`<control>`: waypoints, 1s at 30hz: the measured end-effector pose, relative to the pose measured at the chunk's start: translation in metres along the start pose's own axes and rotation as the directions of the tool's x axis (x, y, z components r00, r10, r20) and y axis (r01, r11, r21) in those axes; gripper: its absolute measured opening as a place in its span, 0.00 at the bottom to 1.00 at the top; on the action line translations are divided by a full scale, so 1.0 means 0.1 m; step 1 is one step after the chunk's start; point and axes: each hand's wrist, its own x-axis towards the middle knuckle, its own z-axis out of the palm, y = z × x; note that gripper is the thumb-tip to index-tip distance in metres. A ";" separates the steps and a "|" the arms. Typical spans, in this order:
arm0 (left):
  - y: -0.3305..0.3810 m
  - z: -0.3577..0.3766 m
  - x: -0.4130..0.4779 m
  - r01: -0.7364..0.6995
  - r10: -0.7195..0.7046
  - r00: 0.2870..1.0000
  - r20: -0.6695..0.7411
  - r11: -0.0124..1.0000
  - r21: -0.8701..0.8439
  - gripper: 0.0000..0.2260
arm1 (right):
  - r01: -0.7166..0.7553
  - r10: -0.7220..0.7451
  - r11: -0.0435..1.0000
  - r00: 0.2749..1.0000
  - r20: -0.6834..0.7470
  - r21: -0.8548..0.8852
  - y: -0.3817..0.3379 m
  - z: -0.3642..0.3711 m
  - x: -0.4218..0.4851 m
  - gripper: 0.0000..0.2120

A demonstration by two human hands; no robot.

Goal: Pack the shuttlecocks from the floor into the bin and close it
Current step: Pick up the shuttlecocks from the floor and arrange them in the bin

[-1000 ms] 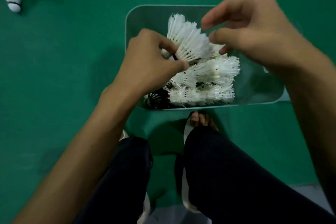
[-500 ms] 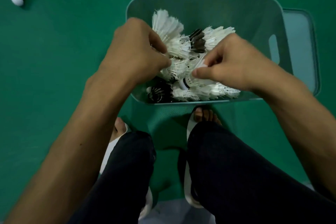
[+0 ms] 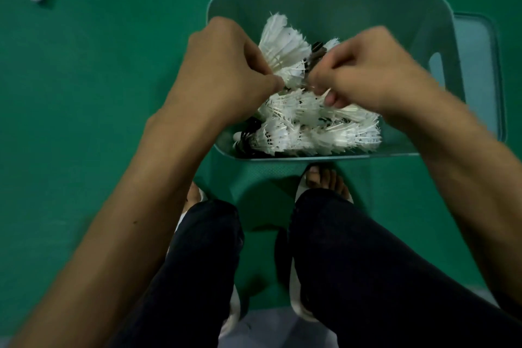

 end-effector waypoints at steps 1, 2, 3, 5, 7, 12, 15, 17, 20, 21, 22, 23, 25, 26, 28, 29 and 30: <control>0.01 0.02 0.00 -0.005 0.005 1.000 0.031 1.000 -0.005 0.07 | 0.046 -0.043 0.998 0.997 -0.065 0.044 0.01 -0.06 -0.02 0.04; 0.02 0.04 0.00 -0.014 0.015 0.998 0.066 1.000 -0.011 0.09 | 0.089 -0.081 0.992 0.992 -0.092 0.087 0.01 -0.09 -0.03 0.04; 0.02 0.07 -0.01 -0.021 0.023 0.995 0.102 1.000 -0.021 0.11 | 0.118 -0.108 0.986 0.990 -0.089 0.116 0.02 -0.10 -0.04 0.05; 0.02 0.13 -0.02 -0.026 0.030 0.987 0.156 0.999 -0.026 0.13 | 0.145 -0.141 0.985 0.989 -0.051 0.091 0.05 -0.07 -0.07 0.06; -0.01 0.17 -0.02 -0.029 0.028 0.981 0.193 1.000 -0.001 0.13 | 0.196 -0.198 0.978 0.980 -0.013 -0.072 0.07 0.00 -0.11 0.07; -0.07 0.24 0.00 0.023 -0.038 0.968 0.249 0.998 0.062 0.07 | 0.135 -0.117 0.969 0.988 0.097 -0.207 0.13 0.06 -0.15 0.16; -0.06 0.28 0.05 0.064 -0.101 0.974 0.203 0.981 0.182 0.07 | 0.063 -0.022 0.968 0.985 0.169 -0.244 0.15 0.05 -0.18 0.15; -0.06 0.34 0.08 0.070 -0.153 0.955 0.254 0.948 0.309 0.06 | 0.024 0.025 0.964 0.983 0.181 -0.264 0.16 0.10 -0.17 0.14; -0.06 0.51 0.13 0.030 -0.228 0.891 0.392 0.892 0.451 0.08 | -0.028 0.089 0.955 0.977 0.195 -0.297 0.19 0.29 -0.12 0.07; -0.08 0.56 0.16 0.013 -0.246 0.868 0.431 0.880 0.476 0.06 | -0.042 0.111 0.955 0.968 0.224 -0.294 0.19 0.37 -0.09 0.05; -0.10 0.59 0.17 0.002 -0.261 0.851 0.456 0.870 0.494 0.03 | -0.055 0.135 0.958 0.952 0.274 -0.280 0.20 0.45 -0.05 0.06; -0.12 0.62 0.19 -0.002 -0.277 0.837 0.472 0.861 0.509 0.05 | -0.074 0.160 0.962 0.932 0.326 -0.262 0.20 0.51 -0.01 0.07; -0.16 0.65 0.22 -0.010 -0.292 0.817 0.498 0.855 0.518 0.10 | -0.110 0.198 0.964 0.905 0.378 -0.242 0.22 0.57 0.05 0.07; -0.17 0.66 0.23 -0.014 -0.291 0.806 0.516 0.862 0.507 0.09 | -0.126 0.210 0.965 0.900 0.382 -0.231 0.24 0.56 0.07 0.07; -0.18 0.64 0.24 0.002 -0.291 0.781 0.552 0.886 0.464 0.07 | -0.151 0.230 0.963 0.892 0.389 -0.223 0.29 0.51 0.10 0.07; -0.17 0.62 0.23 0.014 -0.290 0.773 0.564 0.897 0.443 0.05 | -0.160 0.238 0.963 0.885 0.401 -0.218 0.31 0.48 0.10 0.07; -0.17 0.59 0.22 0.022 -0.289 0.769 0.571 0.903 0.428 0.04 | -0.180 0.247 0.964 0.879 0.408 -0.198 0.34 0.44 0.10 0.07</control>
